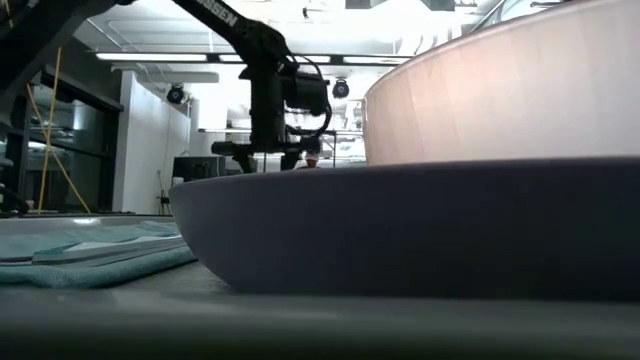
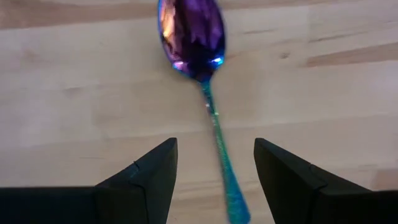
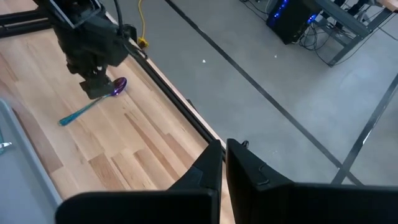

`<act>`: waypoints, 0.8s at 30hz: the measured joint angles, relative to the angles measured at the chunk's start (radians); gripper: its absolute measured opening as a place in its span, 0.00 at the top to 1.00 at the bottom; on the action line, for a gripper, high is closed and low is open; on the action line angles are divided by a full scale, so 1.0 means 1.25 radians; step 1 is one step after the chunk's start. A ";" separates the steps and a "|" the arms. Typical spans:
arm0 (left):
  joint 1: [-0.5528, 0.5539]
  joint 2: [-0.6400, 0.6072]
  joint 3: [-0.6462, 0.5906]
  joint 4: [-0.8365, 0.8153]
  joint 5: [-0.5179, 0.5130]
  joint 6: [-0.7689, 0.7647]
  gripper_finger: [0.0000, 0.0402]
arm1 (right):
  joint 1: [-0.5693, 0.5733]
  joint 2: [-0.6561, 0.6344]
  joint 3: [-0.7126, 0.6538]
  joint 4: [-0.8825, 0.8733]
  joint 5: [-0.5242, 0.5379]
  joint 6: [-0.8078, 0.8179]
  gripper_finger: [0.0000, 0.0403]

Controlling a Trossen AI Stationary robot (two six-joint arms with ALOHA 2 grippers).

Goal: Set up tray
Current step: Put the blue spoon on top of the blue napkin to the left of the blue fork

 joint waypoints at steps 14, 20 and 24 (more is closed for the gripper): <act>-0.016 0.084 -0.001 0.044 0.066 0.010 0.40 | 0.000 -0.006 0.000 -0.023 0.001 -0.007 1.00; -0.016 0.097 -0.001 0.050 0.062 -0.038 0.40 | 0.000 -0.021 0.000 -0.034 -0.002 0.003 1.00; -0.016 0.098 -0.001 0.052 0.042 -0.072 0.40 | 0.000 -0.030 0.000 -0.038 -0.007 0.009 1.00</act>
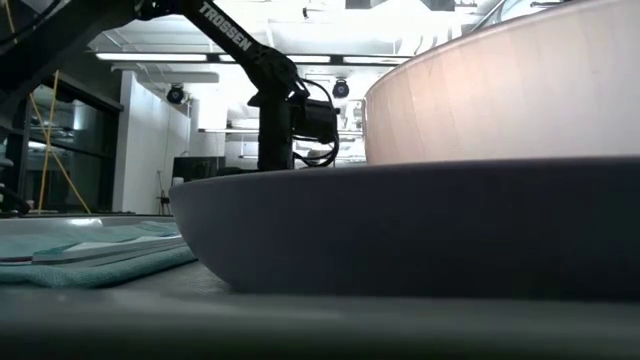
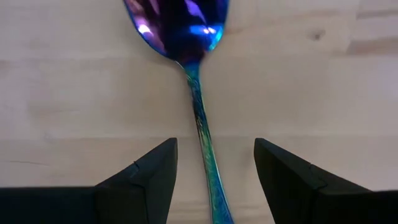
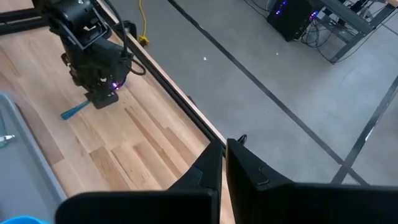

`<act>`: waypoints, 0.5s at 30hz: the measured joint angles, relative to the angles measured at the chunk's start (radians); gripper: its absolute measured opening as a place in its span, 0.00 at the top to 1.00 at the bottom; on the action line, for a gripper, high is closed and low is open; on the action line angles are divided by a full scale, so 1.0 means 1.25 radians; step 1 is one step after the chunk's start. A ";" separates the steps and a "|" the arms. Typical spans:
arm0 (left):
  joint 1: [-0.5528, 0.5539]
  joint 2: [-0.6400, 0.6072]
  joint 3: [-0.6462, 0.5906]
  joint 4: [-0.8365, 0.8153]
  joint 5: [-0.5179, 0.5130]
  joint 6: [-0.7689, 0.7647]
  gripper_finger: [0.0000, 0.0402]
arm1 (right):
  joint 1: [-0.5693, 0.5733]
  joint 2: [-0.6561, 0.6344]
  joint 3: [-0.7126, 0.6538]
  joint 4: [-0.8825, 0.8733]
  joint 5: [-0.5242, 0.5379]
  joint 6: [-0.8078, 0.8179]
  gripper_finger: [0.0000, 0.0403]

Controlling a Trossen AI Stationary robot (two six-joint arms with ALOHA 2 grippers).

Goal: Set up tray
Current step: Put the blue spoon on top of the blue napkin to the left of the blue fork

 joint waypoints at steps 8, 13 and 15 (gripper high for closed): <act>0.001 0.009 0.000 0.009 0.002 -0.041 0.40 | 0.001 -0.006 0.001 0.000 -0.021 0.005 1.00; 0.000 0.020 0.002 0.027 0.009 -0.065 0.40 | 0.034 -0.006 0.001 0.000 -0.001 -0.002 1.00; 0.001 0.020 0.002 0.029 0.008 -0.068 0.40 | 0.058 -0.006 0.001 0.000 0.018 0.004 1.00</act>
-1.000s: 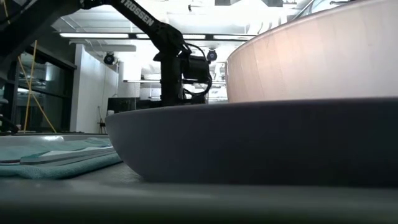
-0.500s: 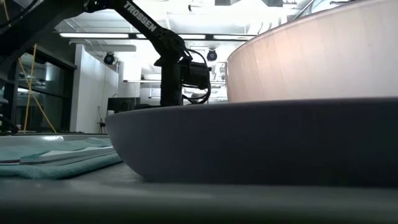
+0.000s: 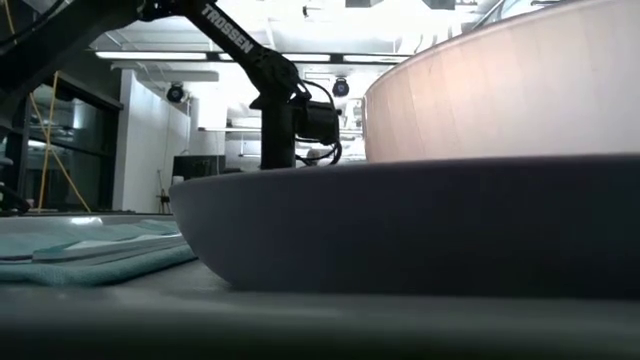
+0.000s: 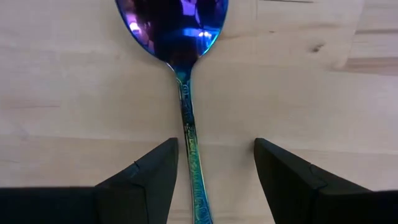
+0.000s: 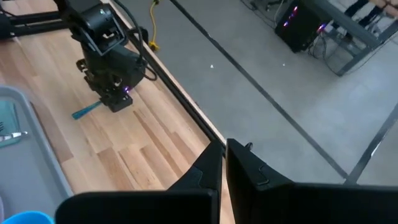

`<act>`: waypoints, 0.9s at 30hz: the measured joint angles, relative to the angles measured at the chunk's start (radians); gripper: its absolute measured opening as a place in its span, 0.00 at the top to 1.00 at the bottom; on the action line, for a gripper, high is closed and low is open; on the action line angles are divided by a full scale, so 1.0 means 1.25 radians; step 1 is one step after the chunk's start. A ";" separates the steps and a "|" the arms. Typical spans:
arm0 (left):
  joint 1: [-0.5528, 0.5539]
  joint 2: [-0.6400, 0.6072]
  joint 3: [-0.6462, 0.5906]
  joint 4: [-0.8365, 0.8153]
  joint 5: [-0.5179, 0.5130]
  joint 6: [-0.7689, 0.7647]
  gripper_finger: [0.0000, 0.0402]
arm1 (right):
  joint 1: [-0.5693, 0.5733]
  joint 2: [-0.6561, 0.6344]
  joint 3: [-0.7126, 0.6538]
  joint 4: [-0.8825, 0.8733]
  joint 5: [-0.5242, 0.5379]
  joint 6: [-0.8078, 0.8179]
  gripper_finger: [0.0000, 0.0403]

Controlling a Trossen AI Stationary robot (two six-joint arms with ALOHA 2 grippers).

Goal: Set up tray
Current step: Put the blue spoon on top of the blue napkin to the left of the blue fork

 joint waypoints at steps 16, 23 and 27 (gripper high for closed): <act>0.005 0.001 -0.001 -0.003 -0.023 0.008 0.65 | 0.110 0.000 0.000 -0.001 0.062 0.032 1.00; 0.004 0.001 0.000 0.002 -0.042 0.017 0.94 | 0.136 0.000 0.000 -0.023 0.078 0.068 1.00; 0.005 0.001 -0.001 -0.008 -0.059 0.051 0.95 | 0.155 0.000 0.000 -0.033 0.097 0.087 1.00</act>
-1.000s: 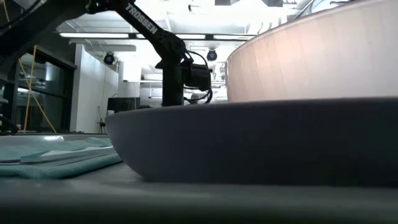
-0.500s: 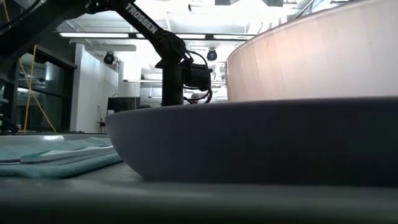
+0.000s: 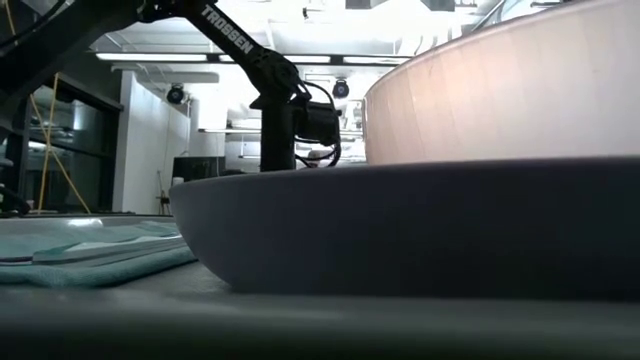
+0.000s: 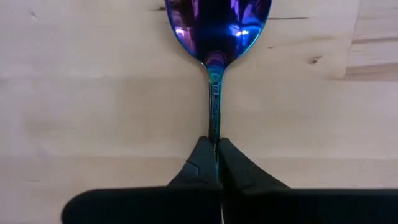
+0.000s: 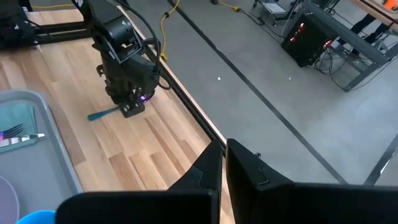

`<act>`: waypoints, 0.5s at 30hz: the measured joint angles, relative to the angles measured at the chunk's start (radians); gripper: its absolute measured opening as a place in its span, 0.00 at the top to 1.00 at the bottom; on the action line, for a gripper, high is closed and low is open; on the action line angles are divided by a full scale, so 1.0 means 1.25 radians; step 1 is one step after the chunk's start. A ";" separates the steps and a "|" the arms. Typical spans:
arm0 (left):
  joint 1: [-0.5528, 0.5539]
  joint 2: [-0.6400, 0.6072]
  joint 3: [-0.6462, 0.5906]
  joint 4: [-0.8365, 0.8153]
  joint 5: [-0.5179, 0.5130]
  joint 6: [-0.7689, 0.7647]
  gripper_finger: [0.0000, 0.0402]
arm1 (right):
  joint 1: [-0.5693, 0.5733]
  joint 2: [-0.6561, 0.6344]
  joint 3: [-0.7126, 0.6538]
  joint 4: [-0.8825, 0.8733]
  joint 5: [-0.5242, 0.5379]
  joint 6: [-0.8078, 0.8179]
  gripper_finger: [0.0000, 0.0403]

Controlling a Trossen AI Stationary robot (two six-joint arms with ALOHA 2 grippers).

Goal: Set up tray
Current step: Put the blue spoon on top of the blue napkin to the left of the blue fork

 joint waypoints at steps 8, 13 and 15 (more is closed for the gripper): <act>0.001 -0.007 -0.003 -0.014 -0.011 0.116 0.97 | 0.010 0.000 0.000 0.000 0.019 0.000 1.00; 0.001 -0.026 -0.005 -0.009 -0.023 0.207 0.97 | 0.010 0.000 0.000 0.000 0.028 0.000 1.00; 0.001 -0.043 -0.005 -0.005 -0.028 0.239 0.97 | 0.010 0.000 0.000 0.000 0.033 0.000 1.00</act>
